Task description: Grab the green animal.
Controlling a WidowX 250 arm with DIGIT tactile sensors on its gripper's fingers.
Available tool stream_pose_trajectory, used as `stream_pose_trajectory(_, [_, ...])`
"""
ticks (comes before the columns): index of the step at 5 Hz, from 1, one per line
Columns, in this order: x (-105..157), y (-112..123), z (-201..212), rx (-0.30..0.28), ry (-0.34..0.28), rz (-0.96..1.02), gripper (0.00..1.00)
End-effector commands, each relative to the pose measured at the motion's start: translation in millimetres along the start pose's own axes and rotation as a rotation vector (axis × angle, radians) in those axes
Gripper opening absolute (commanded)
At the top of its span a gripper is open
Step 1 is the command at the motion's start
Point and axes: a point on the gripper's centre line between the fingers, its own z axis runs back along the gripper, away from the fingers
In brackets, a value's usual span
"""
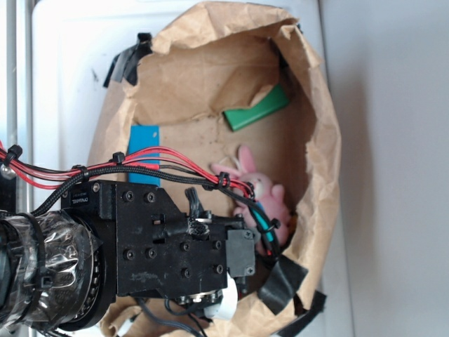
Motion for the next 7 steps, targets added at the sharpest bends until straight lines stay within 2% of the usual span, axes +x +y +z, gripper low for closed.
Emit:
stream_pose_trajectory(1, [24.3,-8.1,3.5,0.035,-0.03,0.001,0.0])
stream_pose_trajectory(3, [20.2,-3.8,11.9,0.049,-0.046,0.05,0.0])
stream_pose_trajectory(4, [14.4,3.1,21.0,0.081,-0.06,0.122,0.0])
stream_pose_trajectory(5, [-12.4,20.2,49.3,0.09,-0.097,0.274,0.0])
stream_pose_trajectory(6, [-41.6,34.8,88.5,0.151,-0.113,0.489,0.0])
stream_pose_trajectory(7, [-57.3,55.4,112.4,0.179,-0.112,0.704,0.0])
